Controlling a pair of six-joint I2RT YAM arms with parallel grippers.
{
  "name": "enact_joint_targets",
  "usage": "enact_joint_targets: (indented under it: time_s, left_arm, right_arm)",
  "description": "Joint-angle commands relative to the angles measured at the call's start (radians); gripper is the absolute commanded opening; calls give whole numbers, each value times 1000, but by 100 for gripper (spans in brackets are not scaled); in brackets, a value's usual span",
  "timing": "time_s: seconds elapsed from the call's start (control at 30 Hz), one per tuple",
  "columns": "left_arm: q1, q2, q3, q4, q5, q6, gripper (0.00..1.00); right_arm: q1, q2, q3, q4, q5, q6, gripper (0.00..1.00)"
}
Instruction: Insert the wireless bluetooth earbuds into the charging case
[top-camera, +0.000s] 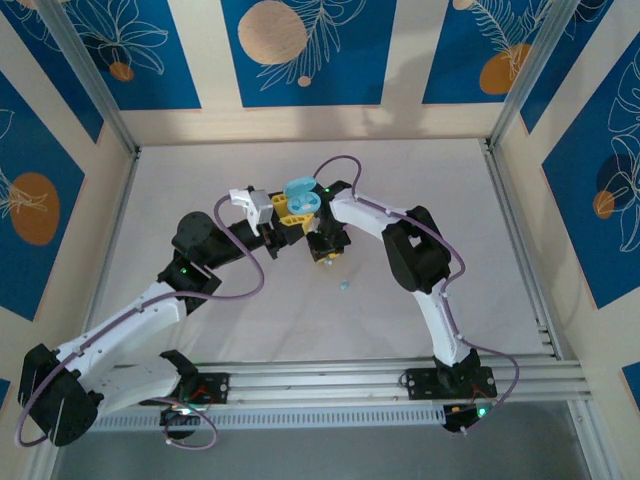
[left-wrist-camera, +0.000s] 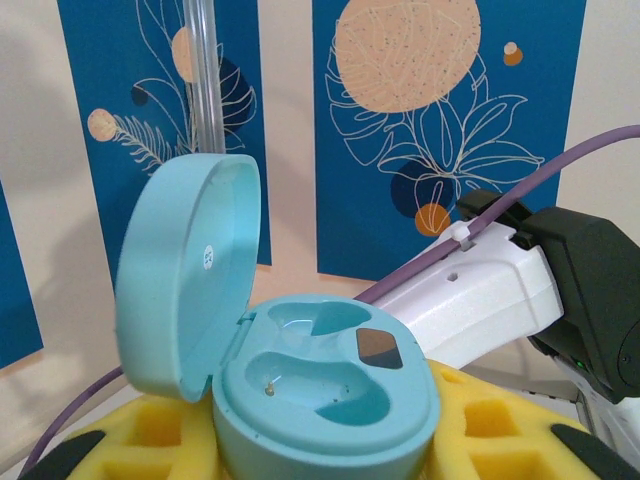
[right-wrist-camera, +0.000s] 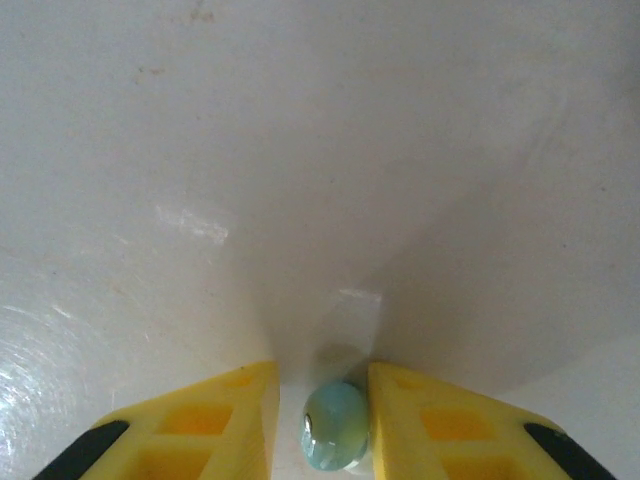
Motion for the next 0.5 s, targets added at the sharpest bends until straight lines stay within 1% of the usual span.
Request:
enact_joint_targets:
  time_s: [0.0, 0.27, 0.37, 0.47]
  left_arm:
    - [-8, -4, -1, 29, 4, 9, 34]
    - [-7, -14, -5, 20, -4, 12, 34]
    - [-8, -14, -2, 18, -3, 14, 34]
    - [-8, -12, -2, 16, -4, 14, 34]
  right_arm:
    - [16, 25, 18, -68, 2, 18, 30]
    - [16, 27, 12, -65, 10, 6, 24]
    - [18, 26, 13, -66, 10, 6, 23]
    - [17, 9, 10, -62, -7, 5, 21]
